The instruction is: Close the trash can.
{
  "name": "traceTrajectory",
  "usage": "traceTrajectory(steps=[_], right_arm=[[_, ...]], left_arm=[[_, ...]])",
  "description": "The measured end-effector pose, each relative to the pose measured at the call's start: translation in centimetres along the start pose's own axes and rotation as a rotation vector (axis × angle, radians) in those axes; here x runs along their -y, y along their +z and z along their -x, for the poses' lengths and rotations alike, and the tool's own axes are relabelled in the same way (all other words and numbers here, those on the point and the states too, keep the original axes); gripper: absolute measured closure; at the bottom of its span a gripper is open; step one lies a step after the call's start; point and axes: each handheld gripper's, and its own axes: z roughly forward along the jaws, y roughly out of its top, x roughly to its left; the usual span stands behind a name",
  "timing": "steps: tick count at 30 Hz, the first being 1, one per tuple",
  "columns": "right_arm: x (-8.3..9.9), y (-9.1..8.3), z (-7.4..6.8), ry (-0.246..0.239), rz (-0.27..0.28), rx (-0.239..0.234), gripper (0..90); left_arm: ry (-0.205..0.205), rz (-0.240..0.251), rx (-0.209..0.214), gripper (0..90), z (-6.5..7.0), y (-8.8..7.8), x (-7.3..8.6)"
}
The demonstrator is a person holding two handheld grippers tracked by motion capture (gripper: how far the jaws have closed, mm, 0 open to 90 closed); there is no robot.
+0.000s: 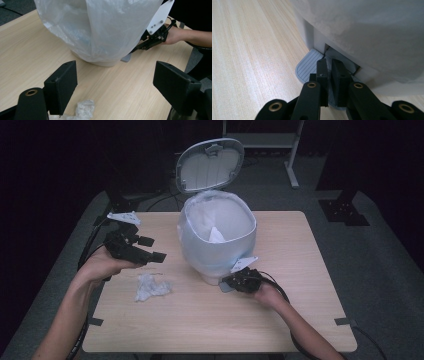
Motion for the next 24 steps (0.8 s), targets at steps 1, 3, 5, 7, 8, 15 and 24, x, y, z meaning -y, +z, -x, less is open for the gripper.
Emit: traceTrajectory(steps=[1,3,5,7,8,15,24], right_arm=[[0.0,0.0,0.0,0.000,0.000,-0.001,84.1],[0.0,0.0,0.0,-0.001,-0.001,0.000,84.1],[0.0,0.0,0.0,-0.002,-0.001,-0.001,84.1],[0.0,0.0,0.0,-0.001,-0.001,0.000,84.1],[0.0,0.0,0.0,0.000,-0.001,0.000,84.1],[0.0,0.0,0.0,-0.003,-0.001,-0.002,84.1],[0.0,0.0,0.0,-0.002,-0.001,-0.001,84.1]], left_arm=[[0.000,-0.006,-0.005,18.8,-0.1,0.1,0.2],[0.000,-0.009,-0.007,18.8,-0.2,0.2,0.4],[-0.003,-0.018,-0.027,18.8,-0.3,0.4,0.7],[-0.003,-0.023,-0.032,18.8,-0.4,0.4,0.8],[-0.008,-0.022,-0.035,18.8,-0.6,0.5,1.1],[-0.027,-0.021,-0.055,18.8,-1.5,0.7,2.1],[-0.019,-0.023,-0.061,18.8,-1.7,1.1,3.0]])
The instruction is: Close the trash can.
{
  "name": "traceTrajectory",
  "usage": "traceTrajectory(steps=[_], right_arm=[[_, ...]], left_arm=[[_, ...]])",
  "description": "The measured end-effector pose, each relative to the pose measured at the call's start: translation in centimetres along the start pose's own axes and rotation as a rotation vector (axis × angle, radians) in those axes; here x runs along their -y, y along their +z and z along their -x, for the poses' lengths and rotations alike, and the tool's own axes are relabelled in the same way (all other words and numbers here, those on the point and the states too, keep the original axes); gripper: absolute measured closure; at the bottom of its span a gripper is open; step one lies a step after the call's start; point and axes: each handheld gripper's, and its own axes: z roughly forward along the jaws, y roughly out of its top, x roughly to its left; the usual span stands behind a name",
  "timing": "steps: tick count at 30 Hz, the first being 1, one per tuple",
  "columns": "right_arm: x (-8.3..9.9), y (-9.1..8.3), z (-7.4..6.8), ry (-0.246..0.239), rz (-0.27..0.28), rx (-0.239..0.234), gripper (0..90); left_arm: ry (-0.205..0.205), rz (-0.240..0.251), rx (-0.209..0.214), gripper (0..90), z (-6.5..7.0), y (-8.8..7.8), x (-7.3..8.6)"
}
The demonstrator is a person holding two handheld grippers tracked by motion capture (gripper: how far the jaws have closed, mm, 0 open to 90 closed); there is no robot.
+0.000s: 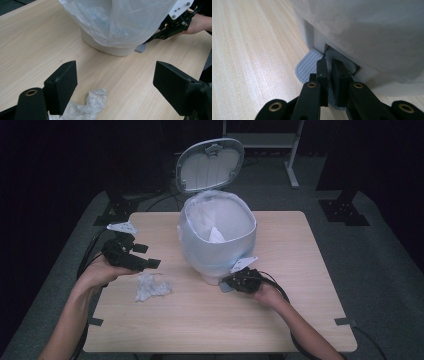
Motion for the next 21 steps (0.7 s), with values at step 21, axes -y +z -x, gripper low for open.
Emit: traceTrajectory(steps=[21], right_arm=[[0.0,0.0,0.1,-0.005,-0.001,0.000,84.1]], left_arm=[[-0.038,-0.020,-0.011,18.7,-1.1,1.1,2.6]])
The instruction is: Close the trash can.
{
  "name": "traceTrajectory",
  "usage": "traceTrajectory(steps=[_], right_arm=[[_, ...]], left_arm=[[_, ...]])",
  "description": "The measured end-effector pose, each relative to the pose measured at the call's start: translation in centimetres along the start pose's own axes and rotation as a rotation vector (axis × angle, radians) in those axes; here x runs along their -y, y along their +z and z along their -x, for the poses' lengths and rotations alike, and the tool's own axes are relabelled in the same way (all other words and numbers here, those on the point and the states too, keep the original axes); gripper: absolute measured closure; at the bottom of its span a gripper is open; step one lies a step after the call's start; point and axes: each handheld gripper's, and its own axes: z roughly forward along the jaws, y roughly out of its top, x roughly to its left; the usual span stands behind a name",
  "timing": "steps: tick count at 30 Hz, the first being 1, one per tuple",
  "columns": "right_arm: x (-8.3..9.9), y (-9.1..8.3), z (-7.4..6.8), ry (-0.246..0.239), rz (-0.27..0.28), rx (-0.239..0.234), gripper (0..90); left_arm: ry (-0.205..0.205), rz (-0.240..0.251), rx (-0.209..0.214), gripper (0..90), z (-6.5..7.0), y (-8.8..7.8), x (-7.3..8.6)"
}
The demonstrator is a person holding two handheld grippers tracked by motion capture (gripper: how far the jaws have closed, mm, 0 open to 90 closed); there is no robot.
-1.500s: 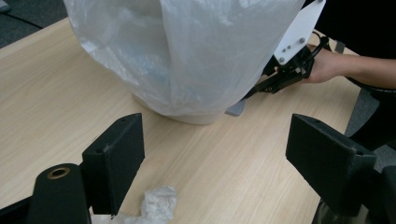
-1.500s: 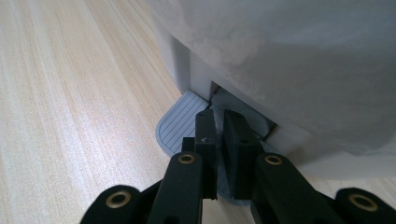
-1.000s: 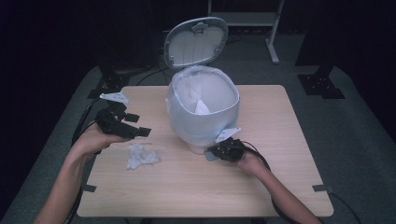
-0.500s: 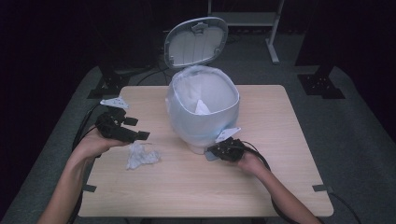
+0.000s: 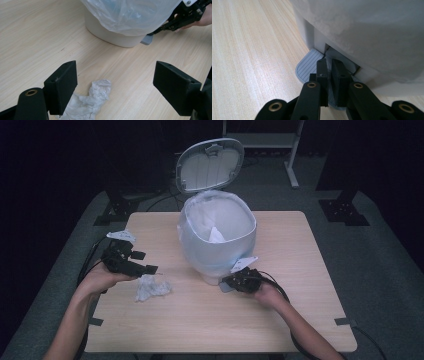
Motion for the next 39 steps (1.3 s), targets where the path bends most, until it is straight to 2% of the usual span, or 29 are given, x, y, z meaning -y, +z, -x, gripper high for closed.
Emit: traceTrajectory(steps=[12,20,33,35,39], right_arm=[[0.0,0.0,0.0,0.003,0.002,0.001,84.1],[0.0,0.0,0.0,0.004,0.002,0.001,84.1],[0.0,0.0,0.0,0.002,0.002,0.000,84.1],[0.0,0.0,0.0,0.003,0.002,0.000,84.1],[0.0,0.0,0.0,0.002,0.002,0.000,84.1]], left_arm=[[-0.021,-0.027,-0.018,18.7,-0.9,1.1,1.7],[-0.011,-0.042,-0.025,18.8,-1.0,1.8,2.1],[-0.038,-0.057,-0.039,18.8,-1.7,3.4,3.9],[-0.025,-0.062,-0.039,18.8,-1.6,3.6,4.1],[-0.023,-0.062,-0.039,18.8,-1.7,3.8,4.4]])
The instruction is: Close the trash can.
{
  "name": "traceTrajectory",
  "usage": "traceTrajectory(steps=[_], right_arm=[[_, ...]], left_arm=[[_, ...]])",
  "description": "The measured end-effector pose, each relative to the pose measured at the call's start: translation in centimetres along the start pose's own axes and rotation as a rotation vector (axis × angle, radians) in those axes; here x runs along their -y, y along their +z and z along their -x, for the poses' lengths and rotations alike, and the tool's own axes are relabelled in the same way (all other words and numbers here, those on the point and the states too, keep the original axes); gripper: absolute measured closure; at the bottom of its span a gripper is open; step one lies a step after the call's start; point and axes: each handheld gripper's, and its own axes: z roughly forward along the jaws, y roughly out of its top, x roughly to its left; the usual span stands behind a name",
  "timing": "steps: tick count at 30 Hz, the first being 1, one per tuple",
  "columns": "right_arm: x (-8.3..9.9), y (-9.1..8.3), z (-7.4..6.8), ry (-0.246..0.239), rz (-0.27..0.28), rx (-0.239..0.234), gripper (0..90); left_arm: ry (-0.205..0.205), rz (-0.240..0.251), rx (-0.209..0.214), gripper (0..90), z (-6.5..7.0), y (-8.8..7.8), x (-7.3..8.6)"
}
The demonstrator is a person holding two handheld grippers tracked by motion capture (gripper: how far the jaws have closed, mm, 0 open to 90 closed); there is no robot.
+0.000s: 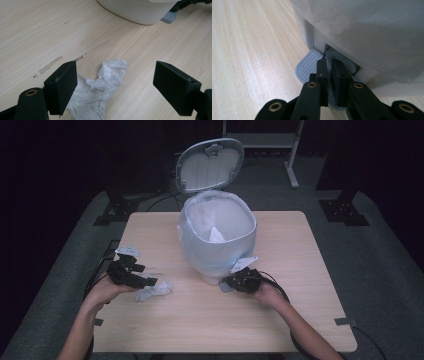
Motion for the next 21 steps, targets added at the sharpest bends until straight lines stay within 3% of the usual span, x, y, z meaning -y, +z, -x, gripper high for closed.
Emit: traceTrajectory(steps=[6,13,21], right_arm=[[0.0,0.0,0.0,0.000,0.000,-0.001,84.1],[0.0,0.0,0.0,-0.001,-0.001,0.001,84.1],[0.0,0.0,0.0,-0.001,0.000,0.001,84.1]], left_arm=[[-0.010,-0.001,0.001,18.8,-0.2,0.8,0.6],[0.006,-0.010,-0.014,18.8,-0.3,1.5,1.0],[-0.015,-0.012,-0.023,18.9,-0.6,2.5,1.6]])
